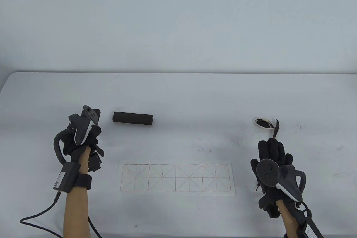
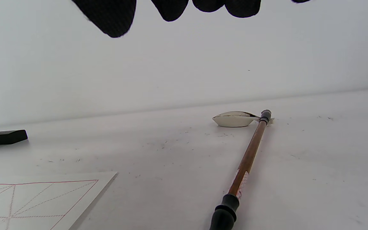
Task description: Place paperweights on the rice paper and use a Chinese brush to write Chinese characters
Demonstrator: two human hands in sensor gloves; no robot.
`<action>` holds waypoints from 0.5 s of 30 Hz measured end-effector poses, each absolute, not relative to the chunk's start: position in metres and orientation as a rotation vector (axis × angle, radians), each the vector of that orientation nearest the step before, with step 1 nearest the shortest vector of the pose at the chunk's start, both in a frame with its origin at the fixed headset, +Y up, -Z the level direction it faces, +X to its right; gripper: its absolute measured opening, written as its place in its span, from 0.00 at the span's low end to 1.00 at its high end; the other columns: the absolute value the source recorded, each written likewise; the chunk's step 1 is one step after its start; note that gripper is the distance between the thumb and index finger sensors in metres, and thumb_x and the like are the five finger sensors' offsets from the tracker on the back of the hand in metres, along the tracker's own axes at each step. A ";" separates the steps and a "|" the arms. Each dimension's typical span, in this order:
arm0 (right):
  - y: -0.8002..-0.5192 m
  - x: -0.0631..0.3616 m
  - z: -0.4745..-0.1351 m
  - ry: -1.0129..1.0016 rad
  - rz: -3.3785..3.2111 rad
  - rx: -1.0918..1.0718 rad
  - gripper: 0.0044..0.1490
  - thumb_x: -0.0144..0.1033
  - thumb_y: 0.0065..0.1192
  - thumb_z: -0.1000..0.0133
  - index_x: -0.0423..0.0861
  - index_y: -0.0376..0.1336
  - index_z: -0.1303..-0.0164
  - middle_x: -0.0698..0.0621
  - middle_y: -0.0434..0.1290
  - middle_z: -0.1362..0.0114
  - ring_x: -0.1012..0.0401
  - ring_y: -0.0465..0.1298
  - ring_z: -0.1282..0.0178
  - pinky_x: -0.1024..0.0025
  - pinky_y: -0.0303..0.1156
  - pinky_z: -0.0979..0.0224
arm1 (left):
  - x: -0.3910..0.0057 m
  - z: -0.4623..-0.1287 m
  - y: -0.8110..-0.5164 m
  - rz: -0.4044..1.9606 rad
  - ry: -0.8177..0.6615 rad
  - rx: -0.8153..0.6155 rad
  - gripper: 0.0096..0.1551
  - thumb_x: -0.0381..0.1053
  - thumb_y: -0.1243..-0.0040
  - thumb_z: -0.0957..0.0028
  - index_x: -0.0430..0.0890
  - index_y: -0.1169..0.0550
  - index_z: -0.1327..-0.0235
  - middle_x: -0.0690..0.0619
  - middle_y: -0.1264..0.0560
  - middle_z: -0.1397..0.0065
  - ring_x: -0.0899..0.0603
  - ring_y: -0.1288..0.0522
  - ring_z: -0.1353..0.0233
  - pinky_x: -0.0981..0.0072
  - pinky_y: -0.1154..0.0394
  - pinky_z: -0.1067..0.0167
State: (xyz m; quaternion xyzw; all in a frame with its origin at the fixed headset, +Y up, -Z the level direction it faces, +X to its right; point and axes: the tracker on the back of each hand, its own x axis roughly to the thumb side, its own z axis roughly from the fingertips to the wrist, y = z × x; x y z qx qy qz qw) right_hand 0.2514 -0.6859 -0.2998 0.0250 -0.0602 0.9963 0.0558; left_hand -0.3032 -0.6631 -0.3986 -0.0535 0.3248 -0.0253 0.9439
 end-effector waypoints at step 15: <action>-0.683 0.240 -0.294 -0.186 3.008 0.171 0.44 0.41 0.50 0.36 0.34 0.42 0.17 0.28 0.38 0.16 0.33 0.44 0.17 0.25 0.46 0.28 | -0.237 -0.327 -0.701 -0.070 0.496 -0.222 0.45 0.74 0.47 0.59 0.49 0.25 0.34 0.53 0.21 0.40 0.51 0.18 0.50 0.53 0.30 0.26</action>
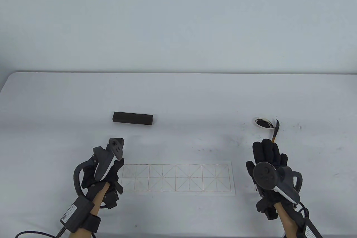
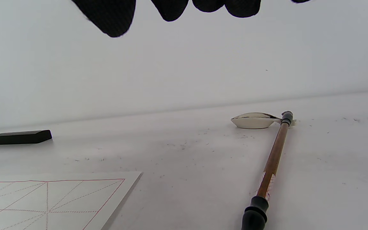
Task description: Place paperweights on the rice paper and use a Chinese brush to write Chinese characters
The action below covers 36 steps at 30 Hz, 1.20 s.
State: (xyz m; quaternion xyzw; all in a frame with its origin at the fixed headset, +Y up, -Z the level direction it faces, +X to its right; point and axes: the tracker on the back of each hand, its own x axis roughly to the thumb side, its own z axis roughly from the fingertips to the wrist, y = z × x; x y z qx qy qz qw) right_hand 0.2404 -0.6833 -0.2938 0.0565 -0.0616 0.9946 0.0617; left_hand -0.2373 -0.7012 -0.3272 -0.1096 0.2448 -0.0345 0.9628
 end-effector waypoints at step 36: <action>-0.680 0.239 -0.292 -0.158 3.006 0.177 0.44 0.41 0.50 0.36 0.34 0.42 0.17 0.28 0.38 0.16 0.33 0.45 0.17 0.25 0.47 0.28 | -0.235 -0.307 -0.742 -0.041 0.544 -0.371 0.46 0.72 0.47 0.58 0.47 0.30 0.31 0.52 0.24 0.38 0.51 0.18 0.48 0.53 0.30 0.26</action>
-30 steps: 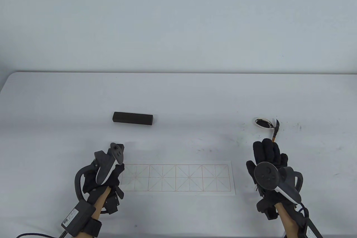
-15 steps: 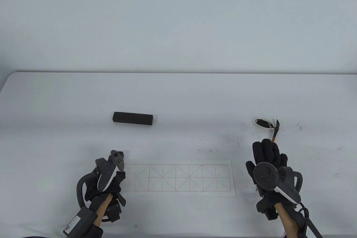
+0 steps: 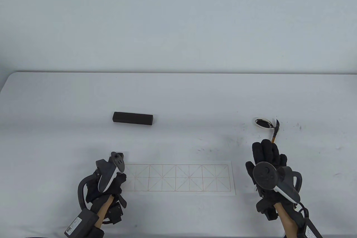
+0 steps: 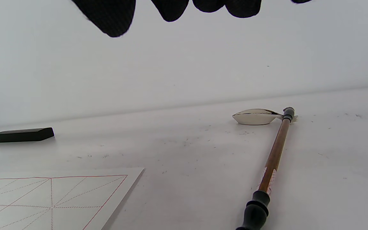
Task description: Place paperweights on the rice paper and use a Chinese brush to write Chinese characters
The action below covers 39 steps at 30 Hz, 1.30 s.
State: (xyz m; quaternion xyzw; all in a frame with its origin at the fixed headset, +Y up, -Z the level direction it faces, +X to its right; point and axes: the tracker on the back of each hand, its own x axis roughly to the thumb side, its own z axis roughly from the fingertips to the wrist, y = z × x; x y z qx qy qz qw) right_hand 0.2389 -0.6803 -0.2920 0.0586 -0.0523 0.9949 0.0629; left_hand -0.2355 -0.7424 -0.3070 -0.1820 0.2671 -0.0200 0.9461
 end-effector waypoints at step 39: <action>-0.680 0.238 -0.294 -0.082 3.025 0.154 0.44 0.41 0.50 0.36 0.34 0.42 0.17 0.28 0.38 0.16 0.32 0.45 0.17 0.25 0.47 0.28 | -0.237 -0.413 -0.698 -0.057 0.524 -0.304 0.50 0.66 0.48 0.48 0.74 0.58 0.18 0.68 0.62 0.08 0.49 0.63 0.06 0.45 0.72 0.15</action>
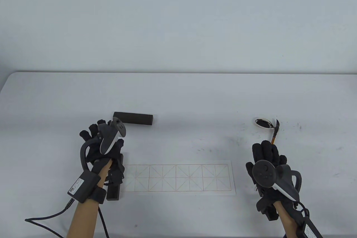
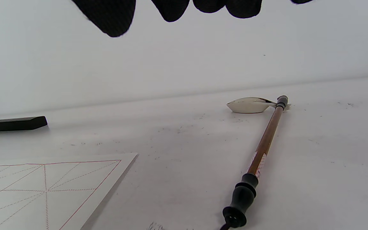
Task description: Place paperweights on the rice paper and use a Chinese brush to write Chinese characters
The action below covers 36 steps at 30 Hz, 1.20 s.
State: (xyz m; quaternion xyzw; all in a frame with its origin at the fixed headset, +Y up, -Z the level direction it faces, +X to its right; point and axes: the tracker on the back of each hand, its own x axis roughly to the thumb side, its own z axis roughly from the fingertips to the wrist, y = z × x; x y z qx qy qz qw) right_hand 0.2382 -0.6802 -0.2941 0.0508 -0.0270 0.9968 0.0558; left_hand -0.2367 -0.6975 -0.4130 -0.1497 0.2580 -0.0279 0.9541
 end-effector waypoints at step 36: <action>-0.684 0.233 -0.297 -0.031 3.016 0.219 0.44 0.41 0.50 0.36 0.33 0.42 0.17 0.28 0.38 0.16 0.32 0.45 0.18 0.25 0.47 0.28 | -0.211 -0.532 -0.758 -0.201 0.644 -0.482 0.42 0.48 0.53 0.37 0.86 0.55 0.27 0.72 0.74 0.11 0.56 0.74 0.07 0.55 0.82 0.15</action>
